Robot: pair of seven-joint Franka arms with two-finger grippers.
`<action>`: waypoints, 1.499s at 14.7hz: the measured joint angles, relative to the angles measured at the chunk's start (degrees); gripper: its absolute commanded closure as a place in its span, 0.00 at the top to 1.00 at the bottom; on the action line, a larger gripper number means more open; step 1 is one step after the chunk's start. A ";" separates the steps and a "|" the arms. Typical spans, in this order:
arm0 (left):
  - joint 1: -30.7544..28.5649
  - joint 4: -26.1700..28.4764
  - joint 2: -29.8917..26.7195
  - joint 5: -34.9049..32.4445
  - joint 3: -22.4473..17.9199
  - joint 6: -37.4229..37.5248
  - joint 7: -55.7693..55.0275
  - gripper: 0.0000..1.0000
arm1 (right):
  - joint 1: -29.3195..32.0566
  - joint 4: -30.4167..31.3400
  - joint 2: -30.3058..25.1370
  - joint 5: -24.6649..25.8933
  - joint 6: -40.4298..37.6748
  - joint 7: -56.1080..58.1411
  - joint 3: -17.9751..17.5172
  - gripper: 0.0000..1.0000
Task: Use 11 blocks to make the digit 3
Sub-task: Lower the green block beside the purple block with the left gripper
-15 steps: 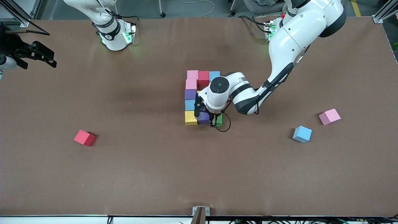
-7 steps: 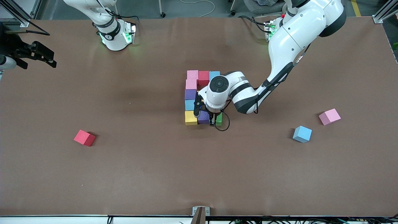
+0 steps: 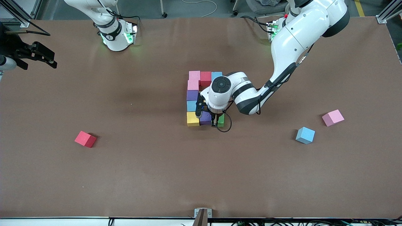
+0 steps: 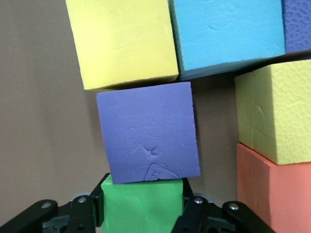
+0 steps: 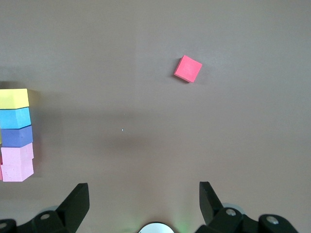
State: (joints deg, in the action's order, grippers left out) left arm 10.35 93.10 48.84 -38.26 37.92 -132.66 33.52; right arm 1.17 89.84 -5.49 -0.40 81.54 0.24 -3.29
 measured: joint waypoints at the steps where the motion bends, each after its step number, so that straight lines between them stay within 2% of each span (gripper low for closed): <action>1: 0.00 0.00 0.00 0.00 0.01 0.00 0.00 0.11 | 0.00 0.00 0.00 0.00 0.00 0.00 0.00 1.00; 5: 0.00 0.10 0.00 0.00 0.10 0.00 0.00 0.18 | 0.00 0.00 0.00 0.00 0.00 0.00 0.00 1.00; 8: 0.01 0.17 -0.01 0.00 0.18 0.00 0.04 0.33 | 0.00 0.00 0.00 0.00 0.00 0.00 0.00 1.00; 10: 0.11 0.20 0.00 0.00 0.24 0.00 0.06 0.37 | 0.00 0.01 0.00 0.00 0.00 0.00 0.00 1.00; 11: 0.19 0.21 0.00 0.00 0.28 -0.04 0.06 0.44 | 0.00 0.04 0.00 0.00 0.00 0.00 0.00 1.00; 13: 0.34 0.21 0.00 0.00 0.29 -0.09 0.06 0.64 | 0.00 0.09 0.02 0.00 0.00 0.00 0.00 1.00; 14: 0.35 0.21 0.01 0.00 0.29 -0.14 0.06 0.99 | 0.00 0.10 0.02 0.00 0.00 0.00 0.00 1.00; 22: 0.25 -0.47 0.15 0.00 0.15 -1.18 0.23 1.00 | 0.00 0.11 0.02 0.00 0.17 0.00 0.00 1.00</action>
State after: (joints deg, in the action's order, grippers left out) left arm 10.60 92.63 49.00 -38.26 38.08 -133.84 33.75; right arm 1.17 89.96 -5.47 -0.40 81.70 0.24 -3.29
